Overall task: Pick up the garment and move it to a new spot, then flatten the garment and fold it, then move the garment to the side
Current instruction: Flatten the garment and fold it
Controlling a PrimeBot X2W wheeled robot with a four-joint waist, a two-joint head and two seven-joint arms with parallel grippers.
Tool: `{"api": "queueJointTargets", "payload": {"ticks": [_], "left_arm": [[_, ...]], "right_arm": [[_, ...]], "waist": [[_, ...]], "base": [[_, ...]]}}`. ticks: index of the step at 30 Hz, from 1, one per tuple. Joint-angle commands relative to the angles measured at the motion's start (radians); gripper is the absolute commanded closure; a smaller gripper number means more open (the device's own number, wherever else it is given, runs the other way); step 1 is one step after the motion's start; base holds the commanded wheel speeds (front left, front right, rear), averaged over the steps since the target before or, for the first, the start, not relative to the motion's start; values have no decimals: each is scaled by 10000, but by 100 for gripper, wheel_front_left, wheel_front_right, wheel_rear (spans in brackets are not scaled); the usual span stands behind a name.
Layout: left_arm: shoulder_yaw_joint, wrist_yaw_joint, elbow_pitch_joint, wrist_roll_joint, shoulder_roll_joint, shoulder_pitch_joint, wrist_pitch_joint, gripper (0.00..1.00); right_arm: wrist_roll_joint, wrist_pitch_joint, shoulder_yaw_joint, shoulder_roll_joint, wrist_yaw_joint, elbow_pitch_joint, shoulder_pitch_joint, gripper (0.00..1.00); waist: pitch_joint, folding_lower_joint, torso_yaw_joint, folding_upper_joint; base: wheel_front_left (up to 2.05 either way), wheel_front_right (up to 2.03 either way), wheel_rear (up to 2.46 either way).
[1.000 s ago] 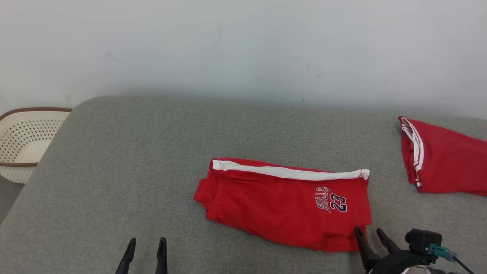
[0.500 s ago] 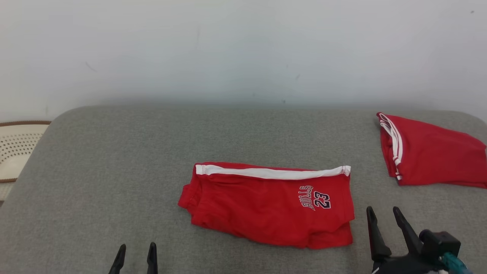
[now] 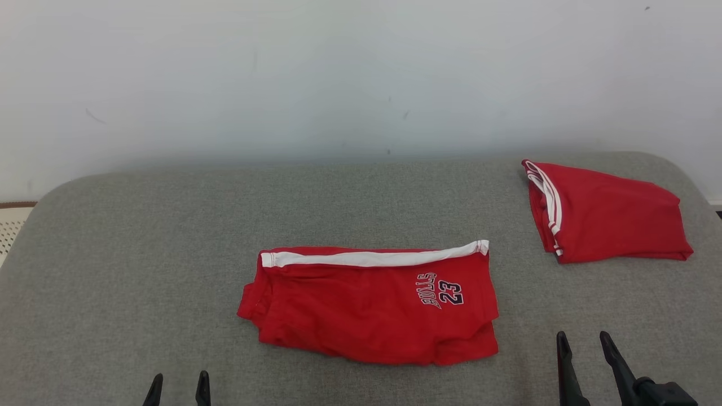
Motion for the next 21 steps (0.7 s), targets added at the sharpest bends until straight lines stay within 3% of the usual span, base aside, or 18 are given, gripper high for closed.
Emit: {"api": "queueJointTargets", "payload": {"ticks": [1, 21], "left_arm": [[55, -10, -5, 53, 45, 202, -35, 0], [92, -111, 131, 226, 18, 67, -35, 0]], "right_arm": [[-74, 52, -7, 63, 0, -92, 120, 0], [-251, 273, 0, 322, 0, -247, 152, 0]], "waist": [[8, 0, -54, 0], [117, 0, -186, 0]], "base": [[0, 0, 0], [0, 0, 0]]}}
